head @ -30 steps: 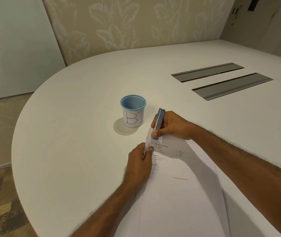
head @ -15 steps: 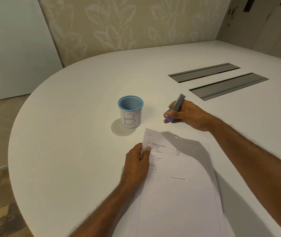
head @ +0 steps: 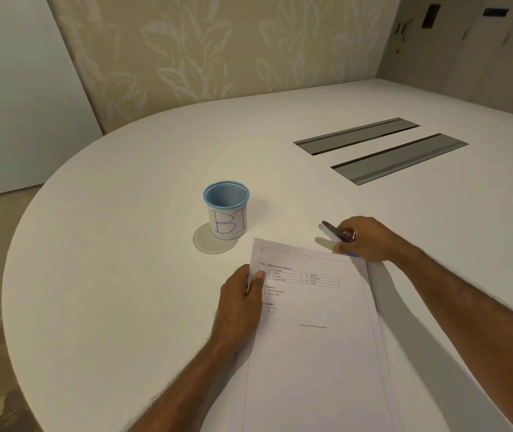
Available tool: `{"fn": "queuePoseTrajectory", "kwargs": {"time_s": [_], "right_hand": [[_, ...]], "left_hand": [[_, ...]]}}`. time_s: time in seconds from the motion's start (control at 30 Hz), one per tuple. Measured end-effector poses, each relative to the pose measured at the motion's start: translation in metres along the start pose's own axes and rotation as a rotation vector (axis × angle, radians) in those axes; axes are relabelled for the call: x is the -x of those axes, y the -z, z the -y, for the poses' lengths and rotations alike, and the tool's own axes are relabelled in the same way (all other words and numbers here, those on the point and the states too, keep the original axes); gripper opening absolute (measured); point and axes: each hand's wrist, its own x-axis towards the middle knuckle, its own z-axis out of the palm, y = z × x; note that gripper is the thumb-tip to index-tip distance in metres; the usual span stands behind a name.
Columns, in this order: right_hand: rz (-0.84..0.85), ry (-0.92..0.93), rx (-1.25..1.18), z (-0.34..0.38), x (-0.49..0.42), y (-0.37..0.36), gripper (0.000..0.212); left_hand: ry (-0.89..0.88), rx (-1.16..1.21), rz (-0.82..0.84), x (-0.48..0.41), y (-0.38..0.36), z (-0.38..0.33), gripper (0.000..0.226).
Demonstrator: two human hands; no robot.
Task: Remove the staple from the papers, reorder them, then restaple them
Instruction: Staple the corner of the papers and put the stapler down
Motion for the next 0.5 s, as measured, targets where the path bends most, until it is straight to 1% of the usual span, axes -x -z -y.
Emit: {"fn": "queuePoseTrajectory", "kwargs": {"time_s": [0.17, 0.27, 0.3, 0.33, 0.37, 0.43, 0.47, 0.5], "right_hand": [[-0.056, -0.016, -0.127, -0.008, 0.005, -0.005, 0.036], [-0.082, -0.060, -0.283, -0.011, 0.012, -0.009, 0.040], [-0.113, -0.085, -0.347, -0.011, 0.015, -0.009, 0.038], [-0.191, -0.097, -0.410, -0.011, 0.018, -0.008, 0.037], [-0.307, -0.104, -0.489, -0.011, 0.023, -0.006, 0.037], [-0.562, -0.145, -0.772, -0.007, 0.037, -0.001, 0.034], [-0.636, -0.173, -0.929, -0.002, 0.047, 0.001, 0.033], [-0.648, -0.194, -1.044, 0.003, 0.057, 0.000, 0.032]], "left_hand": [[0.018, 0.045, 0.022, 0.003, 0.001, -0.003, 0.028], [0.019, 0.065, 0.042, 0.005, 0.004, -0.006, 0.026], [0.017, 0.066, 0.045, 0.004, 0.004, -0.007, 0.026], [0.016, 0.068, 0.048, 0.004, 0.005, -0.007, 0.025], [0.016, 0.076, 0.051, 0.004, 0.006, -0.007, 0.025], [0.024, 0.103, 0.043, 0.002, 0.008, -0.007, 0.024], [0.027, 0.116, 0.034, 0.002, 0.010, -0.006, 0.023], [0.028, 0.130, 0.023, 0.000, 0.011, -0.006, 0.023]]}}
